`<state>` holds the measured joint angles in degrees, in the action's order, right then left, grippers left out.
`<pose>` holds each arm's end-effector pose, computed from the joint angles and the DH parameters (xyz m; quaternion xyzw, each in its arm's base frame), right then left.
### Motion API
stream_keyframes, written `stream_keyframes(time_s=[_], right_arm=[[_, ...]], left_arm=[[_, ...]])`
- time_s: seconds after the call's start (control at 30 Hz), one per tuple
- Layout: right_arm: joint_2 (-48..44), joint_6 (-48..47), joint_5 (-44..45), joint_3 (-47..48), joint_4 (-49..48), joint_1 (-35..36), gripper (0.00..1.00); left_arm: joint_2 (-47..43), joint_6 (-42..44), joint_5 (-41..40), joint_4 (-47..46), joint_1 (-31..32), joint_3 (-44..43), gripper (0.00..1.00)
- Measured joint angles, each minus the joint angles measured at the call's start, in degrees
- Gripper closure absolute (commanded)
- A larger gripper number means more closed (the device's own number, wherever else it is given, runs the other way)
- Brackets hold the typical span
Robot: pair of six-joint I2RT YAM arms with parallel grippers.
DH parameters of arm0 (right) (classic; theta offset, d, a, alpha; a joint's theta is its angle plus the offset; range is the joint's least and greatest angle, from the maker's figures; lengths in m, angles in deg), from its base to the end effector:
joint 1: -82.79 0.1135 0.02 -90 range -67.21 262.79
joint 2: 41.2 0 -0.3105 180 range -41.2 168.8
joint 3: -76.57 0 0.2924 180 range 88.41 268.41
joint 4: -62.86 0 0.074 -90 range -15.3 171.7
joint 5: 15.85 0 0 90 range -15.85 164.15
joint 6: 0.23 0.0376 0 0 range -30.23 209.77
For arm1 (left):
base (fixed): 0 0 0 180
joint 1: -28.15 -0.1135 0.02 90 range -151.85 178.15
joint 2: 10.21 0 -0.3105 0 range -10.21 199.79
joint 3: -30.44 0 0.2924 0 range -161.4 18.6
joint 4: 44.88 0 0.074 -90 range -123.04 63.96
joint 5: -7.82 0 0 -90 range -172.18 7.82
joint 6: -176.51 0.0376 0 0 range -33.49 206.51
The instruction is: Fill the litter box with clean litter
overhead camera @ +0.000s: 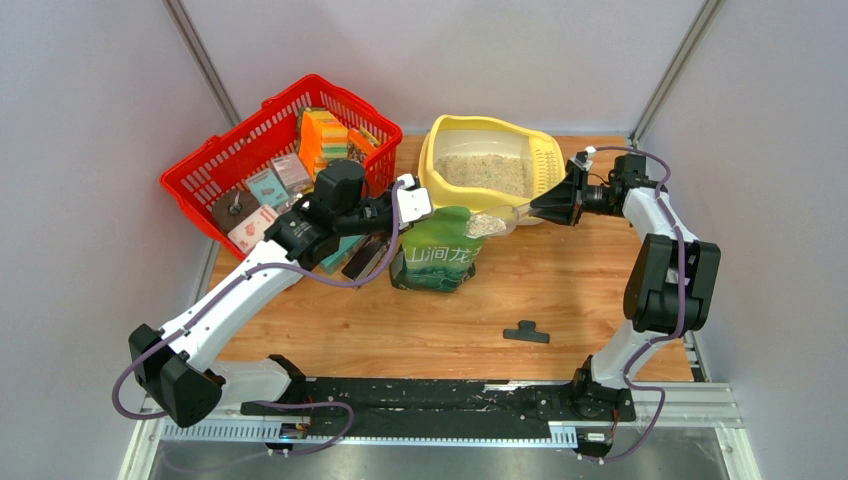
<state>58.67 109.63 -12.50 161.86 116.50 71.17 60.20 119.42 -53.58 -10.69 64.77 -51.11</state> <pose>0.3842 -0.0407 0.2750 0.0690 0.7228 0.6819 0.0887 0.2311 -0.1941 0.4206 0.5728 0.5863 -0.2232 0.5275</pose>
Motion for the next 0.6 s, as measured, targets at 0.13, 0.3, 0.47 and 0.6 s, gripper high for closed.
stream_keyframes(time_s=[0.13, 0.3, 0.47, 0.6], right_arm=[[0.3, -0.3, 0.1, 1.3, 0.8, -0.2, 1.0], [0.9, -0.5, 0.2, 3.8, 0.8, -1.1, 1.0], [2.0, -0.6, 0.4, 5.0, 0.8, -2.0, 1.0], [3.0, -0.6, 0.4, 5.9, 0.8, -2.1, 1.0]], left_arm=[[0.0, 0.0, -0.4, 0.0, 0.0, 0.0, 1.0], [0.1, 0.0, -0.9, 0.2, 0.0, -0.2, 1.0], [0.2, 0.1, -1.4, 0.2, 0.0, -0.2, 1.0], [1.0, 0.1, -2.0, 0.2, 0.0, -1.0, 1.0]])
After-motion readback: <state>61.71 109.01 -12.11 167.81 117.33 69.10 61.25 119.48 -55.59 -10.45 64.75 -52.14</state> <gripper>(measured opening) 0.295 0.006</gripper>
